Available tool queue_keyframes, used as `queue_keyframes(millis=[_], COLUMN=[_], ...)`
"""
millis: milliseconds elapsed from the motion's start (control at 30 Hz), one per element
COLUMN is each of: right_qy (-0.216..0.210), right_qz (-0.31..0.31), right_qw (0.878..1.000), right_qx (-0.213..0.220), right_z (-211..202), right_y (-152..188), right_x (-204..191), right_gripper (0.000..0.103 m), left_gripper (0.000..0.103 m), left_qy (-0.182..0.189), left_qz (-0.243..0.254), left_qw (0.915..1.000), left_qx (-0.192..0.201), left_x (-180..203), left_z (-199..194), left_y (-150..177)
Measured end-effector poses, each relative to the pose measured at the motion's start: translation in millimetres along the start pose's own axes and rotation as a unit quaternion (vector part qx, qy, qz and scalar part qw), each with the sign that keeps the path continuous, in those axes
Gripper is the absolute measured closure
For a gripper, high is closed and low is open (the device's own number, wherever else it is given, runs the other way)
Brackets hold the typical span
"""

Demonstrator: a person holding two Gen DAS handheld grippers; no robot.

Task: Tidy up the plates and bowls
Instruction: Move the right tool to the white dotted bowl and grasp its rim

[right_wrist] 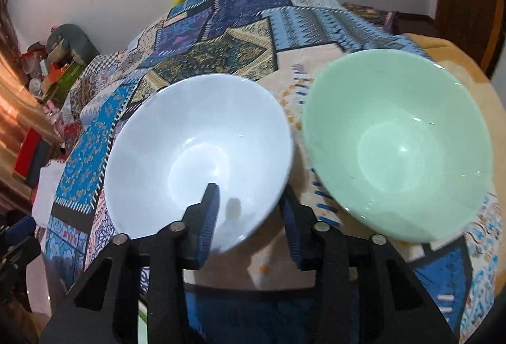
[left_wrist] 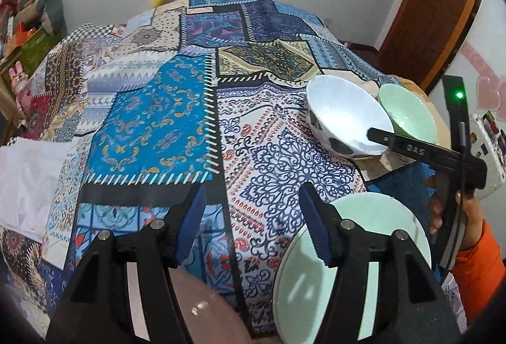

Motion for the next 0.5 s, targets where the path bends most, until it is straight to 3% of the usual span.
queue_keyframes(millis=[167,500], right_qy=[0.005,-0.058], right_qz=[-0.047,-0.13], right_qw=[0.999,0.99], right_qx=[0.001,-0.012], right_z=[1.6,1.2], right_y=[2.4,2.7], right_x=[-7.6,-20.3], right_gripper=[0.075,0.078], left_gripper=[0.042,0.042], left_qy=[0.005,0.019], left_qz=[0.005,-0.029], left_qw=[1.0,0.9989], left_qx=[-0.004,-0.032], left_x=[8.6,12.9], left_z=[12.8,44.7], left_y=[-8.7,-23.4])
Point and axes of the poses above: each gripper's, at about its wrist camera, not at the fingertips, and z roughly the way its jaws point, x to its right, y to its underside, the point moved 1 cm from there along z, roughly the way its jaws point, and after that the axes turned 7 degrees about x, right-handed, at the moved point
